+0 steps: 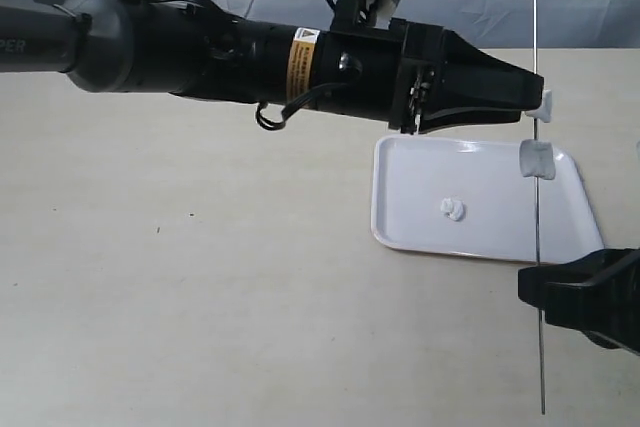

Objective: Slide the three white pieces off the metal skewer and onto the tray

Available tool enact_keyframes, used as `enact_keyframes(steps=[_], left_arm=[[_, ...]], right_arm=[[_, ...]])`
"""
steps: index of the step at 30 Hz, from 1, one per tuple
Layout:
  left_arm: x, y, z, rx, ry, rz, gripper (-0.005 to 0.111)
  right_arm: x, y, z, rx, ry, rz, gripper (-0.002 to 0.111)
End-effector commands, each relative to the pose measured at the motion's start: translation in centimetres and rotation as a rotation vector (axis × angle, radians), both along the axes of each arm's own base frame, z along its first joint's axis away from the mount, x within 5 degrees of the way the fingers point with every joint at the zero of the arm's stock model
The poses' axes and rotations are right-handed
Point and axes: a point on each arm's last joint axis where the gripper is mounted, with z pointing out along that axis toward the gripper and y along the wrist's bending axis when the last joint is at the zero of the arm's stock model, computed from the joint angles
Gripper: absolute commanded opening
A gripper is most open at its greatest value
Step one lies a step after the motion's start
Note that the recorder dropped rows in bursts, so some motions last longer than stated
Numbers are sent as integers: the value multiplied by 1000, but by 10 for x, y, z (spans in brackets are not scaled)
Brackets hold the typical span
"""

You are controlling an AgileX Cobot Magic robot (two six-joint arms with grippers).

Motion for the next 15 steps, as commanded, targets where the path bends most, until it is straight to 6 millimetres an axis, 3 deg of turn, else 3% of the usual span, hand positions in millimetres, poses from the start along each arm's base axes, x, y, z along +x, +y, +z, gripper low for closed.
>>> enact_keyframes(steps=[1, 7, 15], left_arm=[[1, -4, -7, 25, -4, 24, 42], [13, 8, -9, 47, -5, 61, 42], [15, 7, -7, 25, 13, 91, 42]], right_arm=[[0, -1, 0, 0, -20, -1, -1], [0, -1, 0, -2, -21, 3, -1], [0, 0, 1, 3, -25, 1, -1]])
